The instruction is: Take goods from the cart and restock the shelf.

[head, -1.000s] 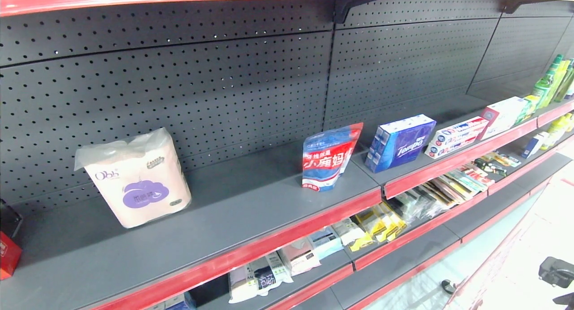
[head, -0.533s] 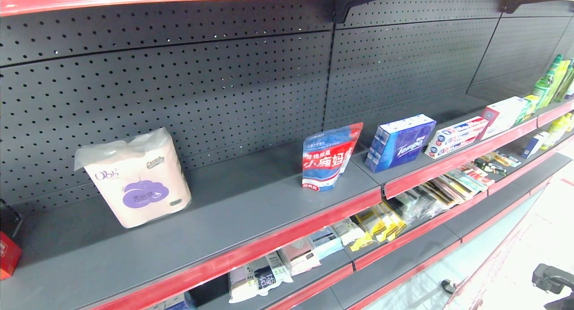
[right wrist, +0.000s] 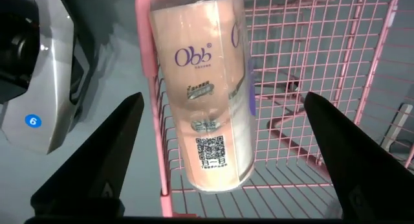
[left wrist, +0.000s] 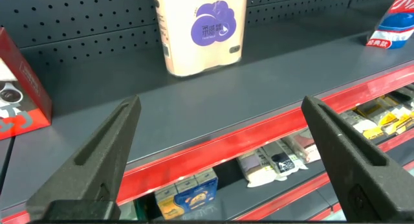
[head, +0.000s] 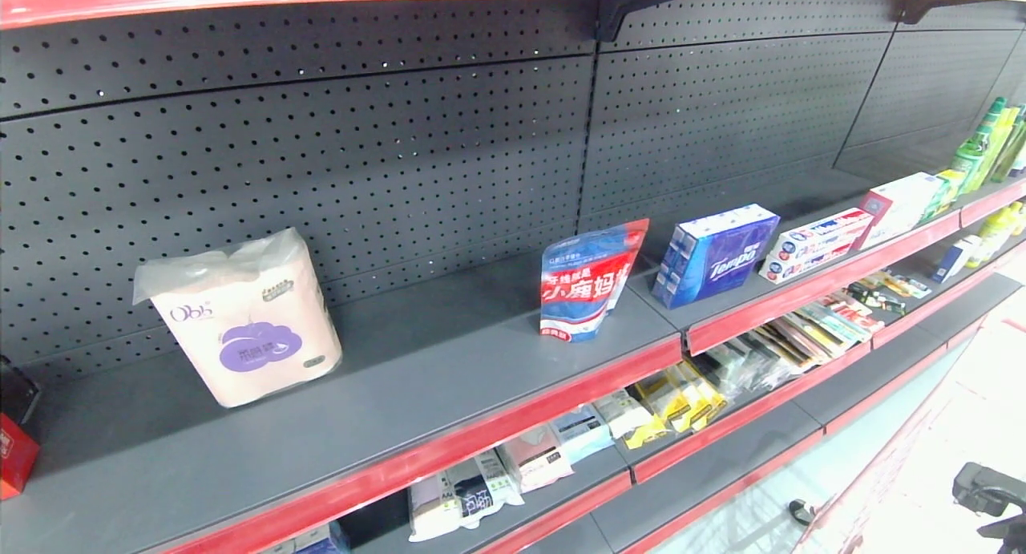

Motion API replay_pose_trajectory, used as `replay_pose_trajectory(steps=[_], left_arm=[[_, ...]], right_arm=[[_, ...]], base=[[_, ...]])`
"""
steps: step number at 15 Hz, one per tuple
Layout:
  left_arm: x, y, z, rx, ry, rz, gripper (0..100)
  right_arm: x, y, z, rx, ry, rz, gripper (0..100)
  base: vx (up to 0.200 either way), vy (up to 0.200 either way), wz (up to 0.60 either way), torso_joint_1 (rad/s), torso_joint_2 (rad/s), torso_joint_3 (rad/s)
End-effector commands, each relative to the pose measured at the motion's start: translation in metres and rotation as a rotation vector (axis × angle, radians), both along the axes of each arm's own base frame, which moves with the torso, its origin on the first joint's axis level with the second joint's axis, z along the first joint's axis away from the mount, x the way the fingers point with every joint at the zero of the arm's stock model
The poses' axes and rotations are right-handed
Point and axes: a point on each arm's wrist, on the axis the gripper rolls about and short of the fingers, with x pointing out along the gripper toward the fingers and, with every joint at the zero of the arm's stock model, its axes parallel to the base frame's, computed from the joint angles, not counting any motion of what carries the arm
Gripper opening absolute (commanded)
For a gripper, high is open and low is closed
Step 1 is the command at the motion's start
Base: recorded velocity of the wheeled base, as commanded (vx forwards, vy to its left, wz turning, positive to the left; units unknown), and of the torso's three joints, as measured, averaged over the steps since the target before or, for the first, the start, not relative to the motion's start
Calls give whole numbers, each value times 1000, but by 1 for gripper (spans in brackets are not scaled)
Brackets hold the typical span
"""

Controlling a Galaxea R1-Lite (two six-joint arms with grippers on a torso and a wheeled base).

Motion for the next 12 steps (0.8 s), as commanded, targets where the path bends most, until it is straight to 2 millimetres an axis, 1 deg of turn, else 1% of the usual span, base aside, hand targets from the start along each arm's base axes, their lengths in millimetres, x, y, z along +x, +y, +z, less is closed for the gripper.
replay_pose_trajectory(steps=[1, 4, 8, 12], left_arm=[[0, 0, 0, 0, 1, 0, 100], [0, 0, 0, 0, -1, 0, 100], [0, 0, 0, 0, 1, 0, 100], [0, 0, 0, 0, 1, 0, 100]], right_arm=[[0, 0, 1, -5, -1, 1, 100], [0, 1, 0, -1, 2, 4, 100], [-1, 4, 0, 5, 4, 8, 100], [-1, 4, 3, -4, -3, 8, 100]], base=[[0, 0, 0, 0, 0, 0], [0, 0, 0, -27, 61, 33], [0, 0, 0, -112, 247, 129], [0, 0, 0, -151, 323, 172]])
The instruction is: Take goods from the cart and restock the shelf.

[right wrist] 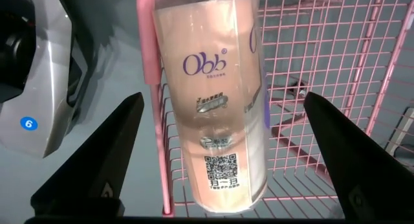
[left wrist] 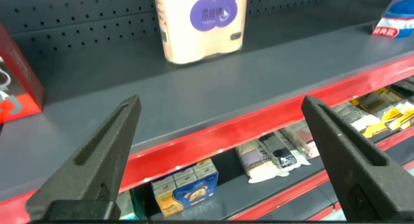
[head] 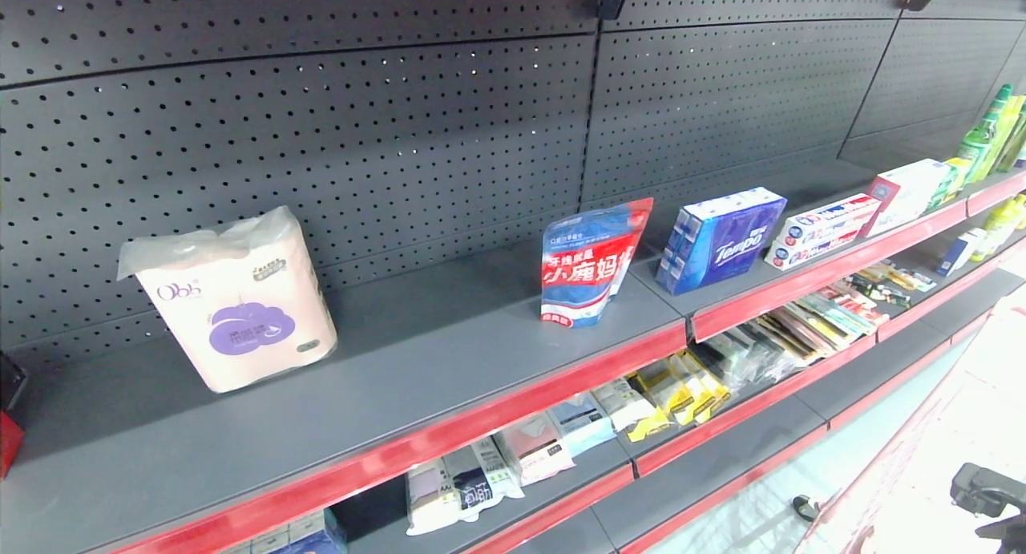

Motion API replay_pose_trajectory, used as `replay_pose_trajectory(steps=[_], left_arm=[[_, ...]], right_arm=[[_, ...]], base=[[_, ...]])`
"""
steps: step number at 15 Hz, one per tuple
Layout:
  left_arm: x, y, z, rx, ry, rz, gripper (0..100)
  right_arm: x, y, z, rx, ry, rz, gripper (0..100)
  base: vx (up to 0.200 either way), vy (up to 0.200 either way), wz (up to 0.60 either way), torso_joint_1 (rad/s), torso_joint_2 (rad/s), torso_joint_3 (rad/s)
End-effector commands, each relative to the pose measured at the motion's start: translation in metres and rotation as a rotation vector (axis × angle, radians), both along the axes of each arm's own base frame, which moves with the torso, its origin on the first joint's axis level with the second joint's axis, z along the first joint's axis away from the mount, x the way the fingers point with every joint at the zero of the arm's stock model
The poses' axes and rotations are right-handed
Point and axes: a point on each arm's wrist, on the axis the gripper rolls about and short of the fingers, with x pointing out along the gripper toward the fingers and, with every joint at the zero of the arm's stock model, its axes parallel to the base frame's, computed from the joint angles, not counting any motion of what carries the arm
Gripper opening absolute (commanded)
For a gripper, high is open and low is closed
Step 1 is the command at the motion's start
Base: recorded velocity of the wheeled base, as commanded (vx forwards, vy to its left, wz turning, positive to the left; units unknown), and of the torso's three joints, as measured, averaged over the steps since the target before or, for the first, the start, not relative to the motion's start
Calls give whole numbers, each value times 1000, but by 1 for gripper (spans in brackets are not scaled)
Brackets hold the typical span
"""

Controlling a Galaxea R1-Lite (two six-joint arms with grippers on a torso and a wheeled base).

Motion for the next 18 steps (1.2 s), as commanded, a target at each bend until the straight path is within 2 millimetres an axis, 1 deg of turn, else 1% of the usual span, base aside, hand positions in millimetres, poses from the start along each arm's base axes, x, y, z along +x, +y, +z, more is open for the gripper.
replay_pose_trajectory(steps=[1, 9, 14, 18], left_arm=[[0, 0, 0, 0, 0, 2, 100], [0, 0, 0, 0, 0, 0, 100], [0, 0, 0, 0, -1, 0, 100], [0, 0, 0, 0, 0, 0, 100]], right_arm=[[0, 0, 3, -7, -6, 0, 100], [-2, 2, 5, -9, -8, -2, 100], [0, -4, 6, -19, -20, -16, 100], [0, -5, -6, 18, 5, -27, 100]], base=[[0, 0, 0, -149, 325, 183], [0, 0, 0, -157, 342, 179], [0, 0, 0, -18, 45, 25], [0, 0, 0, 0, 0, 0]])
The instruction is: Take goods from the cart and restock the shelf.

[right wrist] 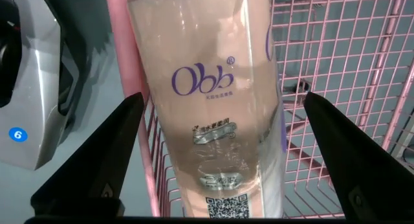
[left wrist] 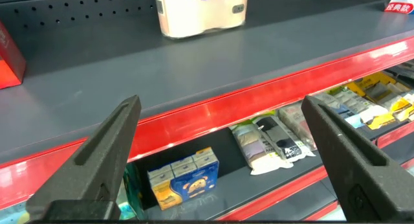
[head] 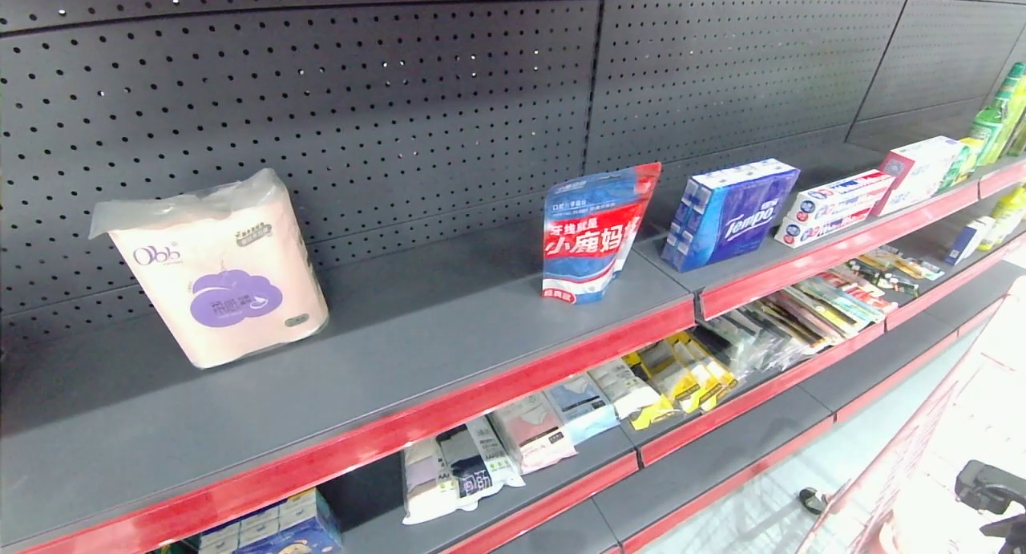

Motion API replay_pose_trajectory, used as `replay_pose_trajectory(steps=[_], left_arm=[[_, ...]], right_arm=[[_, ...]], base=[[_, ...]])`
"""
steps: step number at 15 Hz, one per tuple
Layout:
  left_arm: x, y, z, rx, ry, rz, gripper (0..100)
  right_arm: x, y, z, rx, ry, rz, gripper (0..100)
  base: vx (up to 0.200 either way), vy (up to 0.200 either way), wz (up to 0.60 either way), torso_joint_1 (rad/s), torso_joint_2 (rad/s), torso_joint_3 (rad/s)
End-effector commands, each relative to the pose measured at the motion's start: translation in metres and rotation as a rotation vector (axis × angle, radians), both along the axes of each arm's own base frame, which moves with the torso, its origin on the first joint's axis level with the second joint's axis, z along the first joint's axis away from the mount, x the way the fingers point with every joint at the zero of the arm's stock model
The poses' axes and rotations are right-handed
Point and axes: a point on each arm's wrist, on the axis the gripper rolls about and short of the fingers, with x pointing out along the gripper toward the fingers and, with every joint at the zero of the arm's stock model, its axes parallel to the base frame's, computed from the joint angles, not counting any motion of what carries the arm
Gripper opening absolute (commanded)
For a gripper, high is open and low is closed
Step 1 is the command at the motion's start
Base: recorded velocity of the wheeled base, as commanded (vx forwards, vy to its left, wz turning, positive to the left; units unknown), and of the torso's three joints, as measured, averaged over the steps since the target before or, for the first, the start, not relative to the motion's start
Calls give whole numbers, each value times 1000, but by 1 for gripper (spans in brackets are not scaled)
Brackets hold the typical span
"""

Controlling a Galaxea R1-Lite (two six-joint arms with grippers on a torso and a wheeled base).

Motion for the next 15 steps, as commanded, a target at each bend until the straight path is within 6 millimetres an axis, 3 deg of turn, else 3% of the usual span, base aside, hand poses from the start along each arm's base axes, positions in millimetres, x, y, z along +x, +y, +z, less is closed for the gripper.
replay_pose_trajectory(steps=[1, 6, 15], left_arm=[[0, 0, 0, 0, 1, 0, 100], [0, 0, 0, 0, 0, 0, 100], [0, 0, 0, 0, 0, 0, 100]], right_arm=[[0, -1, -12, 40, 23, -16, 100], [5, -10, -24, 58, 27, -12, 100], [24, -7, -33, 65, 23, 45, 100]], base=[[0, 0, 0, 0, 0, 0], [0, 0, 0, 0, 0, 0], [0, 0, 0, 0, 0, 0]])
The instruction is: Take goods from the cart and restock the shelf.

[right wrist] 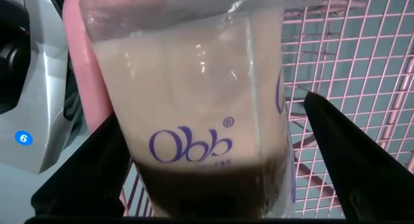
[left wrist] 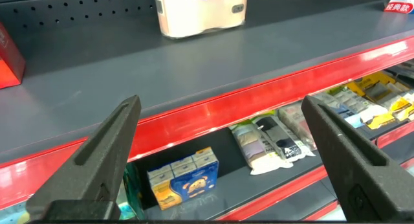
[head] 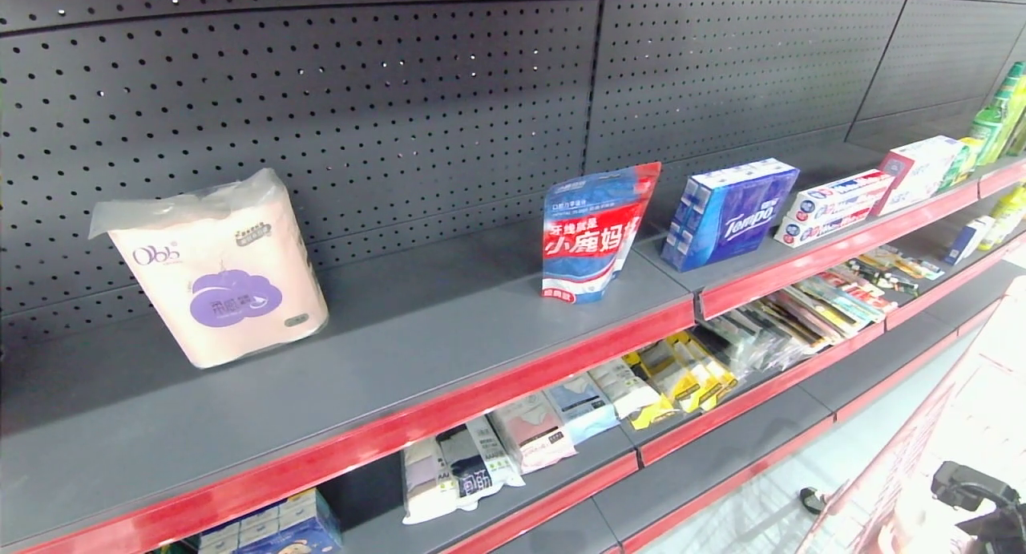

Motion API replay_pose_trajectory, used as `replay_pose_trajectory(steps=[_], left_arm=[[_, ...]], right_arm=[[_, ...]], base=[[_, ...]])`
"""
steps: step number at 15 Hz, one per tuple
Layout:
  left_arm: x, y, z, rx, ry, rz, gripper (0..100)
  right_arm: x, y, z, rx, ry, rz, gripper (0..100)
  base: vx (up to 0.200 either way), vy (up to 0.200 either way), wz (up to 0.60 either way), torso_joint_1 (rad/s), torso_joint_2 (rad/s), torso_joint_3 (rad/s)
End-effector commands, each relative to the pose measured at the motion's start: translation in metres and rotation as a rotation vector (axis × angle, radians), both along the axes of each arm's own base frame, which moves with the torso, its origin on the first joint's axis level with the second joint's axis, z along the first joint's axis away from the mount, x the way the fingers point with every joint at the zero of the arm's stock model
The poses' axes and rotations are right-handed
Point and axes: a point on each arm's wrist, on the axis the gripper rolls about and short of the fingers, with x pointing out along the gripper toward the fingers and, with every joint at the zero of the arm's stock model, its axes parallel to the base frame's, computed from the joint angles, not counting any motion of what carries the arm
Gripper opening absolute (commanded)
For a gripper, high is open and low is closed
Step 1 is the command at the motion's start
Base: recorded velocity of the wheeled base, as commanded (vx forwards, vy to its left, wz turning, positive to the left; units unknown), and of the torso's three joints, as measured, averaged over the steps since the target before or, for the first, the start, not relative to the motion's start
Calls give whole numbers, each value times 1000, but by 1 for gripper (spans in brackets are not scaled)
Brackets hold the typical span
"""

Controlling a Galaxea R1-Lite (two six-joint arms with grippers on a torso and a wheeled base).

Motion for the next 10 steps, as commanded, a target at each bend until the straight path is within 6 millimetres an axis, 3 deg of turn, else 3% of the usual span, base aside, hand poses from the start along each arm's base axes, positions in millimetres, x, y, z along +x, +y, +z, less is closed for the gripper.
replay_pose_trajectory(steps=[1, 10], left_arm=[[0, 0, 0, 1, 1, 0, 100], [0, 0, 0, 0, -1, 0, 100]], right_arm=[[6, -1, -3, -4, 5, 10, 100], [16, 0, -3, -43, 26, 35, 100]], base=[[0, 0, 0, 0, 0, 0], [0, 0, 0, 0, 0, 0]])
